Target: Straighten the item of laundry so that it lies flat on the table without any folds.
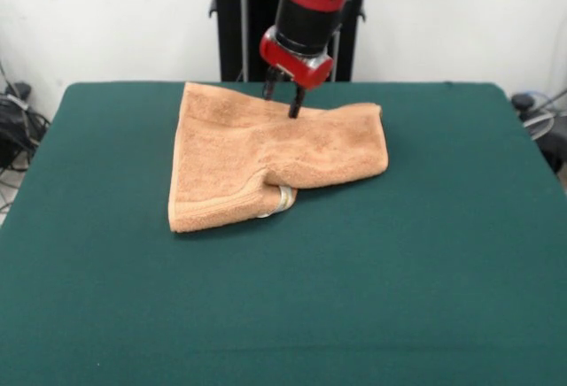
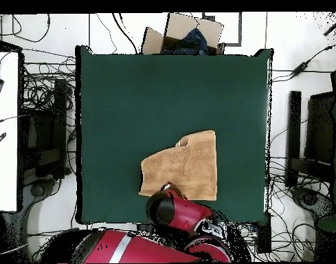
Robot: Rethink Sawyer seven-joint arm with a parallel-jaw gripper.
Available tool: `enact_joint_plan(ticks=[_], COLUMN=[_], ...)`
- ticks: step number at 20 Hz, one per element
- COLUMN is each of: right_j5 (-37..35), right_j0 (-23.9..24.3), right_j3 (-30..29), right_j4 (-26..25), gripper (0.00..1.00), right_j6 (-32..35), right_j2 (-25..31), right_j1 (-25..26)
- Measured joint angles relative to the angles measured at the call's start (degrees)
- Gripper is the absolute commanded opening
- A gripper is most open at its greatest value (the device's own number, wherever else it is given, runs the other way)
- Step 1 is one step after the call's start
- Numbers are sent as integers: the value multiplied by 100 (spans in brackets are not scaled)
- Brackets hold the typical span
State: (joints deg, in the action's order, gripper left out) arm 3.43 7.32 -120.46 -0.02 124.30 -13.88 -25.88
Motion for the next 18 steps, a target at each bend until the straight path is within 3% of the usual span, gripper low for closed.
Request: enact_joint_plan(ticks=[11,18], right_j5=[12,494], right_j0=[48,48], right_j3=[174,199], right_j4=[-106,-146], gripper=[100,100], right_j6=[-1,-1], right_j2=[16,33], right_j1=[24,281])
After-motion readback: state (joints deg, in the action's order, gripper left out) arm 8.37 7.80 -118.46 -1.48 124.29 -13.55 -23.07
